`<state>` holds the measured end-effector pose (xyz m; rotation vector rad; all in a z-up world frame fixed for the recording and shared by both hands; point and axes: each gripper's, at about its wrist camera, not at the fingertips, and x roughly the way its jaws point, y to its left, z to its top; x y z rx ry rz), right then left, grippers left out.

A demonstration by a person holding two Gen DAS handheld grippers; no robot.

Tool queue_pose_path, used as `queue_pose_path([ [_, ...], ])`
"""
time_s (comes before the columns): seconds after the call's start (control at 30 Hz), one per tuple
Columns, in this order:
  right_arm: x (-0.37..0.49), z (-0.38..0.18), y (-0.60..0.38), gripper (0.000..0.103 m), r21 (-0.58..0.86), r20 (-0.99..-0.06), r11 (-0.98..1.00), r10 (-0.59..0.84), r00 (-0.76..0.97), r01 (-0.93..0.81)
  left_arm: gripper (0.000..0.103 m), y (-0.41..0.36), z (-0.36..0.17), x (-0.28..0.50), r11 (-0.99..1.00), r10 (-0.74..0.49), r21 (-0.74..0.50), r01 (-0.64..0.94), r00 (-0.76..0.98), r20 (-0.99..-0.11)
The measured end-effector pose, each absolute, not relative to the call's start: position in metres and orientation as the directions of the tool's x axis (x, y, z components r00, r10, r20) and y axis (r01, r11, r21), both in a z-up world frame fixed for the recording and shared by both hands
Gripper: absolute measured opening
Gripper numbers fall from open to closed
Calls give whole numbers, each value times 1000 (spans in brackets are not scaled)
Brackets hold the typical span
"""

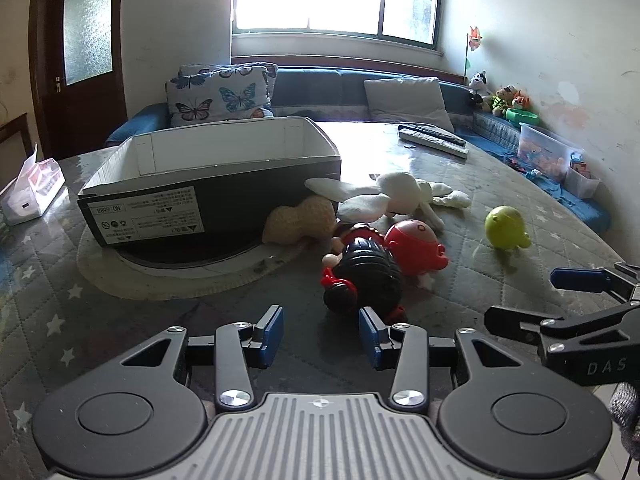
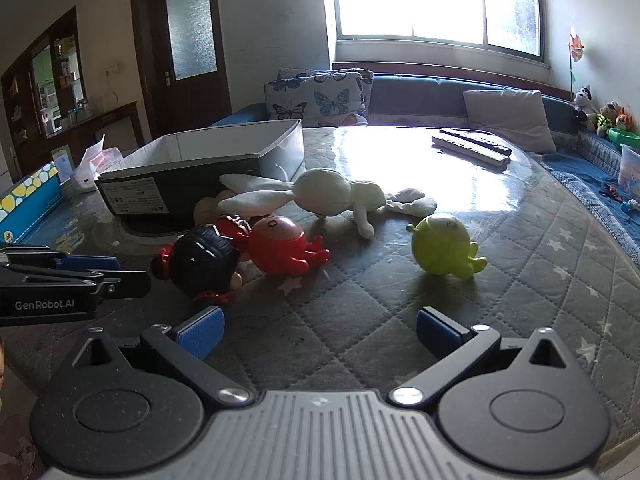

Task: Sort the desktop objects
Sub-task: 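Move the left tool toward the black-and-red doll figure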

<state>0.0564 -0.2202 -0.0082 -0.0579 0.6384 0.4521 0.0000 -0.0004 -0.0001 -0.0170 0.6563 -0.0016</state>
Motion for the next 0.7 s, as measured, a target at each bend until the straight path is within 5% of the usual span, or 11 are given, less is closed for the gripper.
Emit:
queue_pose_path([
  [0.7, 50, -8, -206, 103, 83, -609, 902, 382, 695, -424, 44, -3, -1, 0, 999, -29, -44, 0, 746, -665],
])
